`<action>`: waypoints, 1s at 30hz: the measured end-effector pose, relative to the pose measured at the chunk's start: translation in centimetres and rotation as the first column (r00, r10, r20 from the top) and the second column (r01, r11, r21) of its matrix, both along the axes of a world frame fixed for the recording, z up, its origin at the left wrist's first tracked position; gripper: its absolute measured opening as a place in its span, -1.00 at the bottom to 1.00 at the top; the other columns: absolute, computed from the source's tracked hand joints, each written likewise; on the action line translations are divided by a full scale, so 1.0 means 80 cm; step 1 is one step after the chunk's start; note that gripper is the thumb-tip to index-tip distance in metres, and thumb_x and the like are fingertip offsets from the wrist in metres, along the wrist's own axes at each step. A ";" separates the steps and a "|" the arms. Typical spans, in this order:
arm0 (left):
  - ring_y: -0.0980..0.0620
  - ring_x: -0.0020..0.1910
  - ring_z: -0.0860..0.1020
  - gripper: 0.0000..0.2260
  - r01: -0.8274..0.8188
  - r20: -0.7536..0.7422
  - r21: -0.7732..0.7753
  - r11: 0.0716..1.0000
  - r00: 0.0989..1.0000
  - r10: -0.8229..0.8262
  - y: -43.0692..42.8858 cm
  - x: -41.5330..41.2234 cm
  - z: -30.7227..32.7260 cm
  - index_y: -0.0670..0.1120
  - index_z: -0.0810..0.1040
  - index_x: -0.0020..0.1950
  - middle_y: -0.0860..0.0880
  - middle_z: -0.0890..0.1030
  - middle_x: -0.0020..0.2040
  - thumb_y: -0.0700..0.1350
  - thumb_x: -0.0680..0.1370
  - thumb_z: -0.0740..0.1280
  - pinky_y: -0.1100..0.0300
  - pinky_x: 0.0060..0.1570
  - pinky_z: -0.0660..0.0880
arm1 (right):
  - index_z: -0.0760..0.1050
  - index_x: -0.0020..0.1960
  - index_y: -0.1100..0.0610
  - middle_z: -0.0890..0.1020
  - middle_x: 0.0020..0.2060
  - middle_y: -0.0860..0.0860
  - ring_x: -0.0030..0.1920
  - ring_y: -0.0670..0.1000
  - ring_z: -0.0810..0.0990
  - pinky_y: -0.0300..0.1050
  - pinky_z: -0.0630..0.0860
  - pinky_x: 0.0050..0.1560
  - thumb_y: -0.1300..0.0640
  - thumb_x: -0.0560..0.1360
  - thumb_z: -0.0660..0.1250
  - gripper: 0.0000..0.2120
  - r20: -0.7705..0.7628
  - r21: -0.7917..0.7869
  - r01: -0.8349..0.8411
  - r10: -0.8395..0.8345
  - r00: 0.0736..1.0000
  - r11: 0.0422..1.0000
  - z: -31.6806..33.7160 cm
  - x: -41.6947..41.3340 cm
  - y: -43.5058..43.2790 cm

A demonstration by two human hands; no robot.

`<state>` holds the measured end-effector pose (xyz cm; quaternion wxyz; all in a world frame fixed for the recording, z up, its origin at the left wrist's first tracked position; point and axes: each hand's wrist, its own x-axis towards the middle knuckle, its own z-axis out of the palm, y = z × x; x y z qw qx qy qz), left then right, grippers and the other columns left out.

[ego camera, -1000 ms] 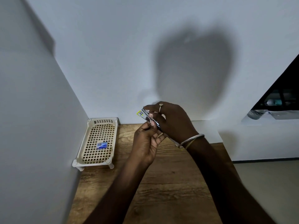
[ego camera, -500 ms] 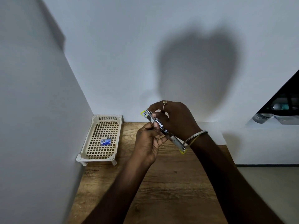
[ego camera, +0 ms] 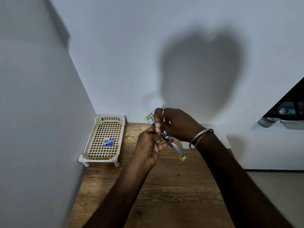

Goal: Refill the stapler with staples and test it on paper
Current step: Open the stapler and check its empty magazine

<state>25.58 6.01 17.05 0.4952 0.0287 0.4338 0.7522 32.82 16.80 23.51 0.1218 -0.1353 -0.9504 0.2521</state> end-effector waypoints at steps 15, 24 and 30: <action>-0.04 -0.32 0.72 -0.60 0.042 0.087 -0.050 0.998 0.996 -0.038 0.008 0.015 0.006 -0.18 0.58 -0.07 -0.01 0.66 -0.32 -0.54 0.50 0.03 0.07 -0.39 0.65 | 0.41 -0.16 0.08 0.54 -0.25 -0.13 -0.23 -0.09 0.52 -0.10 0.48 -0.20 0.42 0.41 0.26 -0.76 -0.191 -0.028 -0.001 -0.004 0.982 1.000 -0.025 0.021 0.004; -0.07 -0.28 0.73 -0.54 0.067 0.091 -0.079 0.995 0.994 -0.059 0.014 0.024 0.001 -0.19 0.61 -0.05 -0.11 0.62 -0.11 -0.56 0.47 0.00 0.09 -0.39 0.65 | 0.40 -0.16 0.09 0.55 -0.24 -0.10 -0.22 -0.04 0.54 -0.13 0.46 -0.22 0.44 0.39 0.23 -0.75 -0.162 -0.036 0.002 -0.008 0.987 0.999 -0.031 0.032 0.011; -0.03 -0.38 0.70 -0.57 0.048 0.117 -0.083 0.995 0.992 -0.038 0.015 0.020 -0.002 -0.21 0.58 -0.07 -0.10 0.65 -0.27 -0.55 0.47 -0.02 0.12 -0.43 0.63 | 0.42 -0.16 0.12 0.54 -0.25 -0.10 -0.24 -0.03 0.55 -0.03 0.52 -0.20 0.43 0.43 0.24 -0.78 -0.165 -0.063 -0.027 0.016 0.986 0.998 -0.027 0.038 0.012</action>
